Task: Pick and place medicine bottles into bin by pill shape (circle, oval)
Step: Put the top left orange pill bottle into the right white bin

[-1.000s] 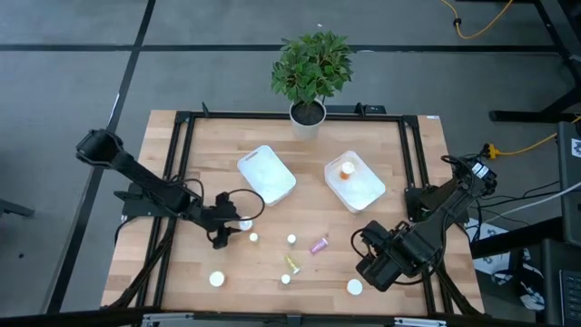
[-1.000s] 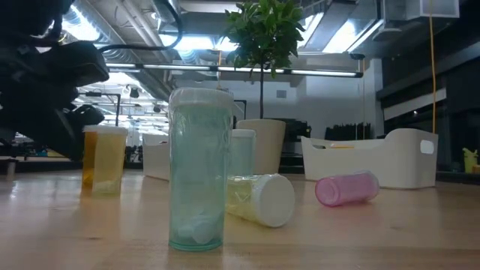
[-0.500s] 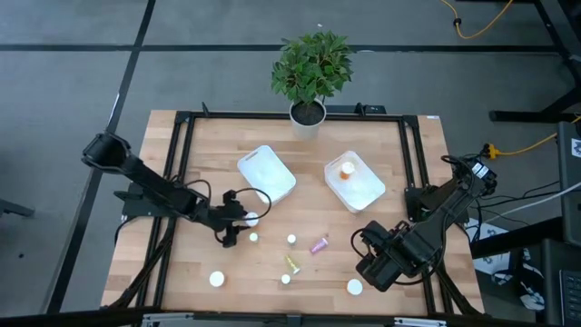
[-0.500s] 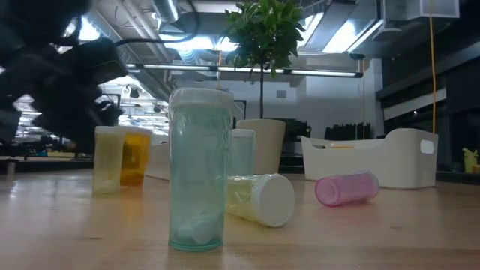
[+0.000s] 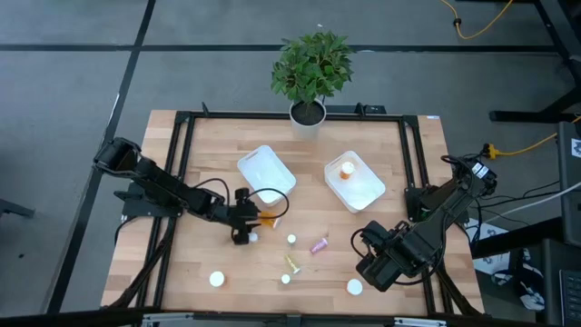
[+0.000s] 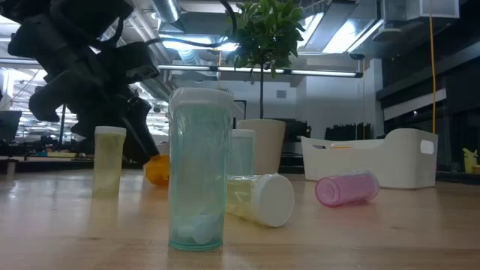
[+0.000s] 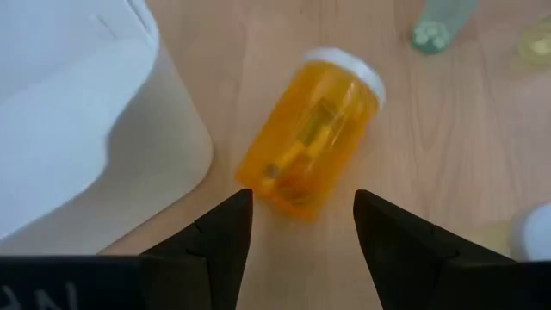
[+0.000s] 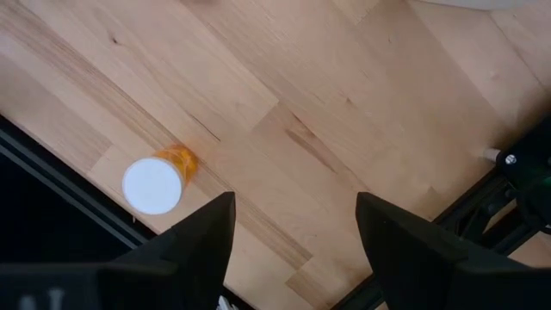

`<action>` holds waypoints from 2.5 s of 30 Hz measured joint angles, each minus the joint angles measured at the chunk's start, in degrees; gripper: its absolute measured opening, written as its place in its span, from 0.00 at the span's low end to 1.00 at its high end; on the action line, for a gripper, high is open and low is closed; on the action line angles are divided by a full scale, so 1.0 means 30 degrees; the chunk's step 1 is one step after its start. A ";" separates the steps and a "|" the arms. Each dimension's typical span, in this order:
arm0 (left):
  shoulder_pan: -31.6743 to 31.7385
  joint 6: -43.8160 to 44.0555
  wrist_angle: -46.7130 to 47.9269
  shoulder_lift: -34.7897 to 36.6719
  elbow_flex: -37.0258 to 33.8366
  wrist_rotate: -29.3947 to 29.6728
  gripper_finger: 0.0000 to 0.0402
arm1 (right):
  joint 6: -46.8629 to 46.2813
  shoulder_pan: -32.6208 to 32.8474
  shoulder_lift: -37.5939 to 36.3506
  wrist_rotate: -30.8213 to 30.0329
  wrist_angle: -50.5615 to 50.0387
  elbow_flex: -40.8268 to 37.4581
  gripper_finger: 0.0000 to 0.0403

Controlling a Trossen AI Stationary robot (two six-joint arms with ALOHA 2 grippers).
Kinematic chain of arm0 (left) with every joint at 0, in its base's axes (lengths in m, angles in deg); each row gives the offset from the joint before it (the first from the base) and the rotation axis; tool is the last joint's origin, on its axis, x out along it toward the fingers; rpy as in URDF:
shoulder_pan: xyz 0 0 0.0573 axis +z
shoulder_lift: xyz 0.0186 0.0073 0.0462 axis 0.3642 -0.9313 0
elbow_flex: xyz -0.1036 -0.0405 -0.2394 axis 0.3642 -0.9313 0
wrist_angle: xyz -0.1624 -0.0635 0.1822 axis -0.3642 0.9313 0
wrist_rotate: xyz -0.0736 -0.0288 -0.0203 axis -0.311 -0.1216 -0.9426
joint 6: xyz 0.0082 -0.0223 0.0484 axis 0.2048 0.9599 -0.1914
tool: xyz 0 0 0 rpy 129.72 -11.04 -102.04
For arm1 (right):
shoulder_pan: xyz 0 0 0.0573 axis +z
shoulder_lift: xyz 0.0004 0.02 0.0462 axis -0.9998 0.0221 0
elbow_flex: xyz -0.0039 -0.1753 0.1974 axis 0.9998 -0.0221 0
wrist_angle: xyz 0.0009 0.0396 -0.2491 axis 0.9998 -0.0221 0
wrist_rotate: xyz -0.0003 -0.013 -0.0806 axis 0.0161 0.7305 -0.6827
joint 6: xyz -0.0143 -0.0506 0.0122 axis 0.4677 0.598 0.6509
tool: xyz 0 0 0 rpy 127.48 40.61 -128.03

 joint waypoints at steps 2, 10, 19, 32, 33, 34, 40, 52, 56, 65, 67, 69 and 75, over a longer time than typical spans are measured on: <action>-0.0006 -0.0056 -0.0065 0.0127 0.0002 -0.0180 0.49 | 0.0126 0.0000 0.0000 0.0000 0.0000 0.0000 0.60; -0.0015 -0.1132 -0.0213 0.0372 0.0457 -0.0640 0.49 | 0.0342 -0.0007 0.0000 -0.0517 0.0000 0.0000 0.60; 0.1012 -0.5069 0.1829 -0.0329 0.2451 -0.1706 0.49 | 0.0350 -0.0007 0.0000 -0.0816 0.0007 0.0000 0.60; 0.2629 -0.6187 0.5503 -0.3160 0.5317 -0.3842 0.49 | 0.0344 -0.0007 0.0000 -0.0816 0.0073 0.0000 0.60; 0.2695 -0.6250 0.5576 -0.3241 0.5370 -0.3864 0.49 | 0.0350 -0.0007 0.0000 -0.0816 0.0073 0.0000 0.60; 0.2752 -0.6405 0.5614 -0.3299 0.5421 -0.3919 0.49 | 0.0350 -0.0007 0.0000 -0.0816 0.0073 0.0000 0.60; 0.3068 -0.6490 0.5607 -0.3322 0.5422 -0.4623 0.47 | 0.0350 -0.0007 0.0000 -0.0816 0.0078 0.0000 0.60; 0.3073 -0.6011 0.6042 -0.2200 0.6050 -0.4746 0.37 | 0.0342 -0.0007 0.0000 -0.0816 0.0080 0.0000 0.60; 0.3053 -0.5990 0.6082 -0.2112 0.7162 -0.4285 0.37 | 0.0348 -0.0002 0.0000 -0.0945 0.0066 0.0000 0.60; 0.3045 -0.6067 0.5383 -0.2084 0.9971 -0.4148 0.37 | 0.4501 0.0000 0.0000 -0.7125 0.0667 0.0000 0.60; 0.3045 -0.6262 0.5380 -0.2084 1.0372 -0.4141 0.37 | 0.6351 -0.0002 0.0000 -0.9488 0.1532 0.0000 0.60; 0.3034 -0.6337 0.5115 -0.2084 1.0742 -0.4141 0.37 | 0.8239 -0.0015 0.0000 -1.1078 0.2326 0.0000 0.60; 0.2593 -0.6186 0.3898 -0.2084 1.1374 -0.4127 0.37 | 1.1847 -0.0298 0.0000 -1.3400 0.3587 0.0000 0.60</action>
